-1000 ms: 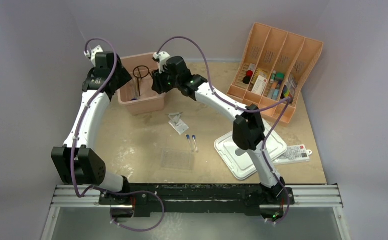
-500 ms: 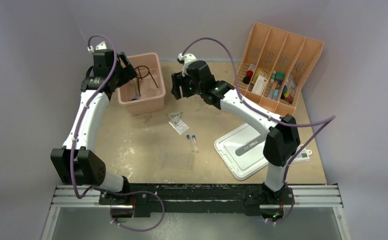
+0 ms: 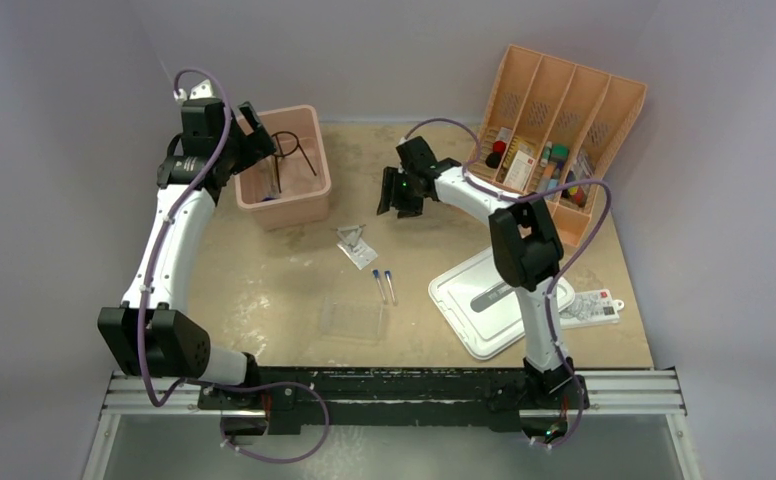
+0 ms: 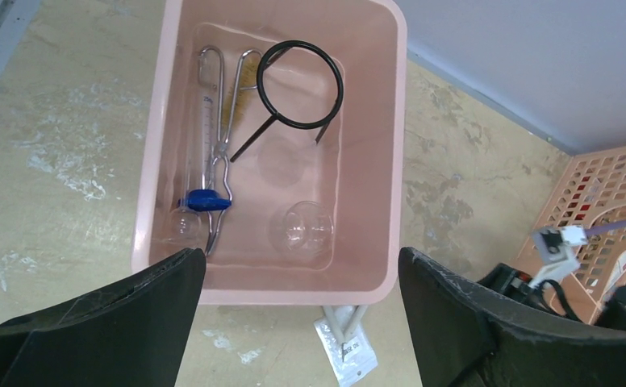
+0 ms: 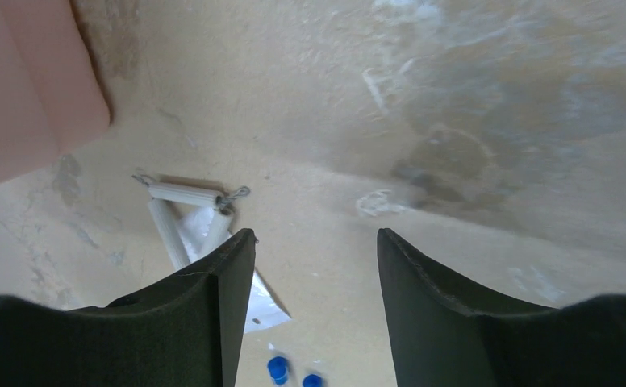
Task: Organize the chemistry lab equipment
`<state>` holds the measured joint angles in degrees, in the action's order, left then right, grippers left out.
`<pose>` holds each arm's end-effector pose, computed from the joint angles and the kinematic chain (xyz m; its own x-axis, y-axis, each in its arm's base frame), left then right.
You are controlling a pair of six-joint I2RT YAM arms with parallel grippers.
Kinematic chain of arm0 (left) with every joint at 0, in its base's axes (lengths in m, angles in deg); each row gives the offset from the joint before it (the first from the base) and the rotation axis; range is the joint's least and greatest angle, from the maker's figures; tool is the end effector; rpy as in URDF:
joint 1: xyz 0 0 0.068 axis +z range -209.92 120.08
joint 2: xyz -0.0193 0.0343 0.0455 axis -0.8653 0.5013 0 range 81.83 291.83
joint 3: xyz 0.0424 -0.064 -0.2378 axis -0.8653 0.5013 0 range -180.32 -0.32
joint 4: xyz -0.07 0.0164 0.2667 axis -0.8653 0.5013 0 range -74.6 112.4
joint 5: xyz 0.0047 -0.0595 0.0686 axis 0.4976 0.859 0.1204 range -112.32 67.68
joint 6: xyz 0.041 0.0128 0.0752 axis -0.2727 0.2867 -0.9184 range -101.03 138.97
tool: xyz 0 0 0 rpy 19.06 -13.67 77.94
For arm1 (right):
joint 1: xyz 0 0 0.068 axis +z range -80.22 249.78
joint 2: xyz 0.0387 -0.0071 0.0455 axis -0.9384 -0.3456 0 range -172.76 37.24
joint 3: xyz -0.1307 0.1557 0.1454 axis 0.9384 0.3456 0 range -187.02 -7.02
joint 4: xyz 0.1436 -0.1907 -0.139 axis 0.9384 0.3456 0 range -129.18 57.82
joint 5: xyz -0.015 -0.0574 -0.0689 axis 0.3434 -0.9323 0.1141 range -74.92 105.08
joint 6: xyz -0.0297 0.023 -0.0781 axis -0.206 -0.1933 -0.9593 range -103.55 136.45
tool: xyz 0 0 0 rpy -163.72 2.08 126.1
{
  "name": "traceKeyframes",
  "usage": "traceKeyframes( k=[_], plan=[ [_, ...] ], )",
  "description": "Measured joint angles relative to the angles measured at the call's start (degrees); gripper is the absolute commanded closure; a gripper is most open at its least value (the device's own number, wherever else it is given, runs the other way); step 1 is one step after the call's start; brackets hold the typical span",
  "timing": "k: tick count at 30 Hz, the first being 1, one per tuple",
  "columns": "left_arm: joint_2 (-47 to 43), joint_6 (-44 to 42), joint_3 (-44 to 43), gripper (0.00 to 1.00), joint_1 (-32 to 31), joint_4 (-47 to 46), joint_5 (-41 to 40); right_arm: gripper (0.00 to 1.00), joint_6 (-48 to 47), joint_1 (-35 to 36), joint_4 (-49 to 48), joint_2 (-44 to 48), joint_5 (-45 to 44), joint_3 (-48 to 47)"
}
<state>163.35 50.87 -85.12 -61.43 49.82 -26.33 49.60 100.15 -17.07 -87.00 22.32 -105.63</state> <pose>0.3702 -0.0044 0.3483 -0.4211 -0.5163 -0.7458 -0.3017 0.8551 -0.4216 0.4412 0.2697 0.1424 -0.8489 0.1313 -0.5120 -0.1319 0.8854 0.4458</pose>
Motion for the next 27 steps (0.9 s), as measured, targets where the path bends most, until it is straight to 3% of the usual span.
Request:
traceKeyframes(
  k=[11, 27],
  plan=[
    [0.0, 0.0, 0.0, 0.17, -0.1, 0.0, 1.0, 0.46, 1.6, 3.8, 1.0, -6.7, 5.4, -8.6],
    [0.1, -0.1, -0.4, 0.21, -2.1, 0.9, -4.3, 0.57, -1.2, 8.6, 7.8, -10.9, -0.7, -14.1]
  ],
)
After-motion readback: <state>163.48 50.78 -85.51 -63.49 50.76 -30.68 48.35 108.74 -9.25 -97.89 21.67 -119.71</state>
